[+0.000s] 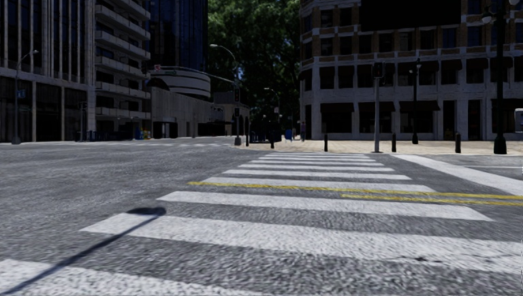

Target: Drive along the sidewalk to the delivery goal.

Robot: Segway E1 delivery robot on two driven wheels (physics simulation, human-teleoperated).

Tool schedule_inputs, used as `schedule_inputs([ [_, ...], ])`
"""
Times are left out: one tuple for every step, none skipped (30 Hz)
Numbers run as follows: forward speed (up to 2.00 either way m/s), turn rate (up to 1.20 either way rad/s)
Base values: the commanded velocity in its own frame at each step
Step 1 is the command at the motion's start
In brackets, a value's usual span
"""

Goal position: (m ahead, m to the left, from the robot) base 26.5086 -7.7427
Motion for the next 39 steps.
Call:
schedule_inputs([
  [2.00,-0.40],
  [2.00,-0.40],
  [2.00,-0.40],
  [2.00,-0.40],
  [2.00,-0.40],
  [2.00,-0.40],
  [2.00,-0.38],
  [2.00,-0.32],
  [2.00,-0.32],
  [2.00,-0.29],
  [2.00,-0.28],
  [2.00,-0.28],
  [2.00,-0.28],
  [2.00,-0.28],
  [2.00,-0.20],
  [2.00,-0.11],
  [2.00,-0.06],
  [2.00,-0.06],
  [2.00,0.00],
  [2.00,0.00],
  [2.00,0.00],
  [2.00,0.00],
  [2.00,0.00],
  [2.00,0.00],
  [2.00,0.00],
  [2.00,0.00],
  [2.00,0.00],
  [2.00,0.00],
  [2.00,0.00],
  [2.00,0.00],
  [2.00,0.00],
  [2.00,0.00],
  [2.00,0.00],
  [2.00,0.00],
  [2.00,0.00],
  [2.00,-0.08],
  [2.00,-0.22],
  [2.00,-0.28],
  [2.00,-0.28],
])
